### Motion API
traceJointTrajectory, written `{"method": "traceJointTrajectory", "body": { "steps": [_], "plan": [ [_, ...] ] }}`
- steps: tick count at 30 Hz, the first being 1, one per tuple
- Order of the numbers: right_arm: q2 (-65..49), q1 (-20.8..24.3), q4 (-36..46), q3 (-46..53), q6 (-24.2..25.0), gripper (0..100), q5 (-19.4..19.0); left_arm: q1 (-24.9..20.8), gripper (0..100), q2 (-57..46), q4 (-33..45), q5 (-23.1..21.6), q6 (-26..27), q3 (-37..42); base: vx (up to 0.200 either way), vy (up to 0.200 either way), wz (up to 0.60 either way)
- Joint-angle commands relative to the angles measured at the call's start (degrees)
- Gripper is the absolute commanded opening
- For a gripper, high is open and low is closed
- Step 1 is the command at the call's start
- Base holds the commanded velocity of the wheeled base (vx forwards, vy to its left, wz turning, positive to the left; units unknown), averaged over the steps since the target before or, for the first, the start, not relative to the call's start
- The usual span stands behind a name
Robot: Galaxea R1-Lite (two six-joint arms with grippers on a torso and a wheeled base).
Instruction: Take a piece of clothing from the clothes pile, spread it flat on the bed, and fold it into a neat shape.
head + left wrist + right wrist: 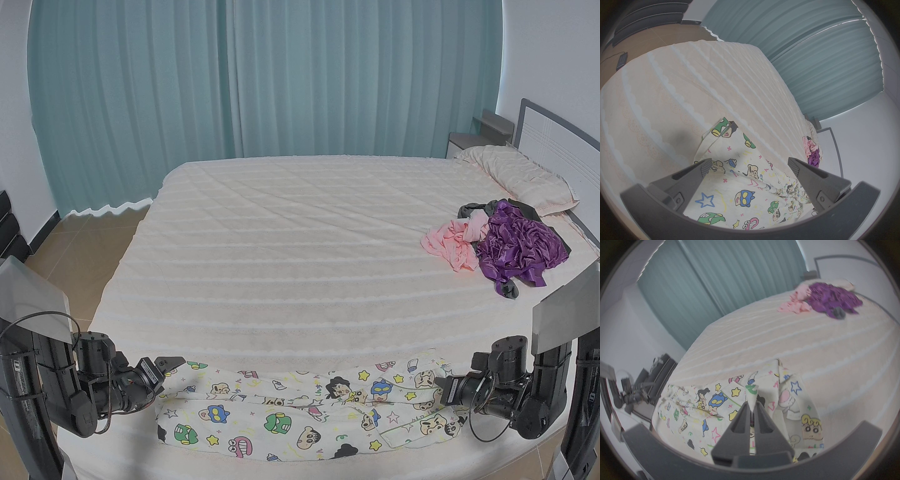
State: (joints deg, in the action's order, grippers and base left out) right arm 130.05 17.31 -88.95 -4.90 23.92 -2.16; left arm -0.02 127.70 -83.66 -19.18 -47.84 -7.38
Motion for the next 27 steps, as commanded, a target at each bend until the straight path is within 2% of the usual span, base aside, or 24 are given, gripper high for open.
{"method": "traceJointTrajectory", "body": {
  "steps": [1, 5, 11, 19, 27],
  "plan": [
    [-2.0, 0.5, -1.0, -1.5, -4.8, 0, -0.1, -0.2, 100, 0.2, 0.0, 0.0, 0.0, 0.1, 0.000, 0.000, 0.00],
    [-4.6, 0.9, -1.0, -2.4, -6.2, 0, -0.4, -0.2, 100, 0.2, 0.0, 0.0, 0.0, 0.1, 0.000, 0.000, 0.00],
    [-7.5, 1.3, -0.9, -3.5, -6.3, 0, -3.2, -0.2, 100, 0.2, 0.0, 0.0, 0.0, 0.1, 0.000, 0.000, 0.00],
    [-0.9, 0.4, 0.2, -11.4, -8.2, 0, -3.5, -0.2, 100, 0.2, 0.0, 0.0, 0.0, 0.3, 0.000, 0.000, 0.00],
    [5.7, -4.1, 7.1, -21.4, -8.4, 0, -2.9, -0.2, 100, 0.3, 0.0, 0.0, 0.0, 0.3, 0.000, 0.000, 0.00]
  ]
}}
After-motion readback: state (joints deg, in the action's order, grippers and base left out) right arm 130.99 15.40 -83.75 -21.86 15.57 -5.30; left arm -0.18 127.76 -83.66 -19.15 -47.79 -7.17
